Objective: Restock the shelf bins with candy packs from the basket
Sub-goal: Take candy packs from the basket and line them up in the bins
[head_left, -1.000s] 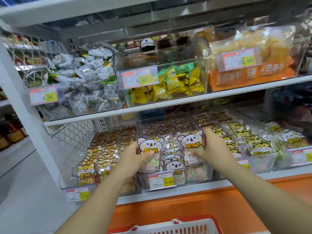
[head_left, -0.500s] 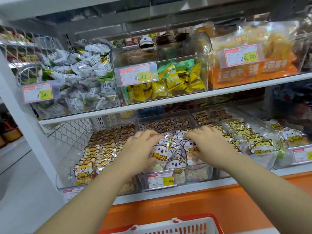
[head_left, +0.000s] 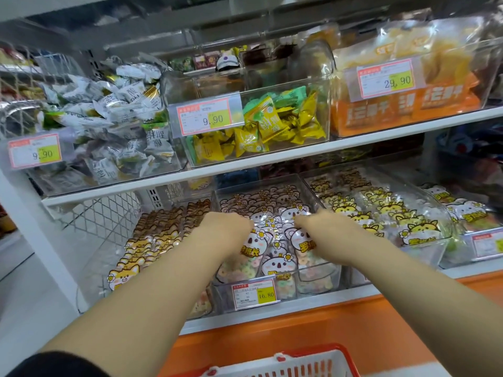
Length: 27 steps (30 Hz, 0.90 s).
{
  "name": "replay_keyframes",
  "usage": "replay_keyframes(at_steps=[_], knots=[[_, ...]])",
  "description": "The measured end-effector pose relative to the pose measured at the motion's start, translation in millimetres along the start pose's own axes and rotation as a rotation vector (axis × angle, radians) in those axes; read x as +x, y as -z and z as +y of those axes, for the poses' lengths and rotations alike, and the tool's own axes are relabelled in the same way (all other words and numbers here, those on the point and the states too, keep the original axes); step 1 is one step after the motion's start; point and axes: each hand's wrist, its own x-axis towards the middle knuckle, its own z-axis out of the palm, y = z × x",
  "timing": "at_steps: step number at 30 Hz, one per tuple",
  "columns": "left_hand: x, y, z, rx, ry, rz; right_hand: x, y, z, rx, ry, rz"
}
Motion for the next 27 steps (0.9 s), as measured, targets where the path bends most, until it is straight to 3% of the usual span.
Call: replay_keyframes(at_steps=[3,9,19,22,27], knots=[[3.3,-9.2,9.0,0.018,-0.041,0.066,0.4,-0.3,-2.2,-0.023,-0.003,0.003],[-9.6,-35.3,7.2,-0.305,0.030,0.119,2.3,-3.2,-1.5,-0.044,-0.001,0.035],[-31.2,-51.2,15.1,-0.027,0.018,0.268,-10.4,-13.8,-2.7,-0.099,0.045,0.123],[-38.2,-34.1,10.8,-0.100,-0.001,0.243,-11.8,-5.8,-3.1,-0.107,0.034,0.090],[-16.1,-12.9,8.9,-0.257,-0.037,0.069,-0.7,-0.5,-2.7,-0.142,-0.016,-0.018]])
